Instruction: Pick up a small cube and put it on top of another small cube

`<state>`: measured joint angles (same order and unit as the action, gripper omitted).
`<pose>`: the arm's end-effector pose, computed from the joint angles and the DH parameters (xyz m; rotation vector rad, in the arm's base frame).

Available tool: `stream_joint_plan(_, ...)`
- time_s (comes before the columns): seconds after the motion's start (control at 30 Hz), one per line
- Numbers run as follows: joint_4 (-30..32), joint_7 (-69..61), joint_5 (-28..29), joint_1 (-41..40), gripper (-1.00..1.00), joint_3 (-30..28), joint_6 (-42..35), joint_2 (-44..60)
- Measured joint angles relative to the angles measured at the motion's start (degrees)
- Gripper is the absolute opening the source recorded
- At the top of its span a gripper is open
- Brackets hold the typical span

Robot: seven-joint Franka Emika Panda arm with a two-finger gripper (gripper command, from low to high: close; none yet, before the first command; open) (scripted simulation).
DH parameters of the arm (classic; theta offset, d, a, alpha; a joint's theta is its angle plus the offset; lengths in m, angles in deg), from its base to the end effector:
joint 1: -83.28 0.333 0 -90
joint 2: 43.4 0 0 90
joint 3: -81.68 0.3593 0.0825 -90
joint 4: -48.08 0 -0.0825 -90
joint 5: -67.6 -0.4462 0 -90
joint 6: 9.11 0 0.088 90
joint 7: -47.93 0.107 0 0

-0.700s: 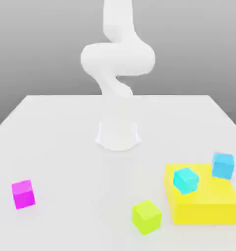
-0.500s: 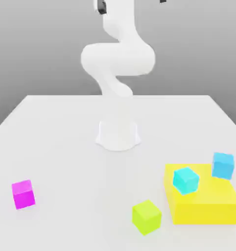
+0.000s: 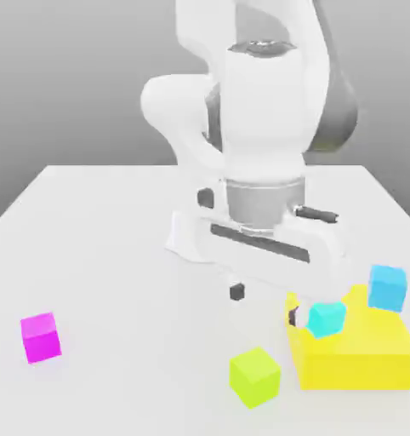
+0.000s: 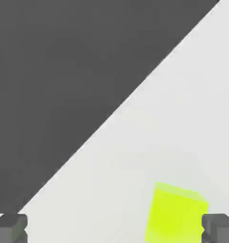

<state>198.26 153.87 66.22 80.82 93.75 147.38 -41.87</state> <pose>0.4663 0.0785 0.2371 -2.0169 2.3034 -0.0477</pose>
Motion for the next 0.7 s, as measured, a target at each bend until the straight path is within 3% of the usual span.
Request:
stream_joint_plan(0.1,1.6,9.5,4.8,2.1,0.0,-2.4,3.5,6.1)
stream_joint_plan(0.27,0.2,13.9,9.1,5.8,0.0,-7.0,11.7,16.4)
stream_joint_plan(0.3,0.0,14.2,9.5,6.2,-1.0,-7.5,12.7,17.7)
stream_joint_plan(0.5,-0.2,14.4,9.7,6.4,-1.0,-7.7,13.4,18.3)
stream_joint_plan(0.7,1.7,11.3,5.5,4.6,-1.0,-5.0,5.4,8.5)
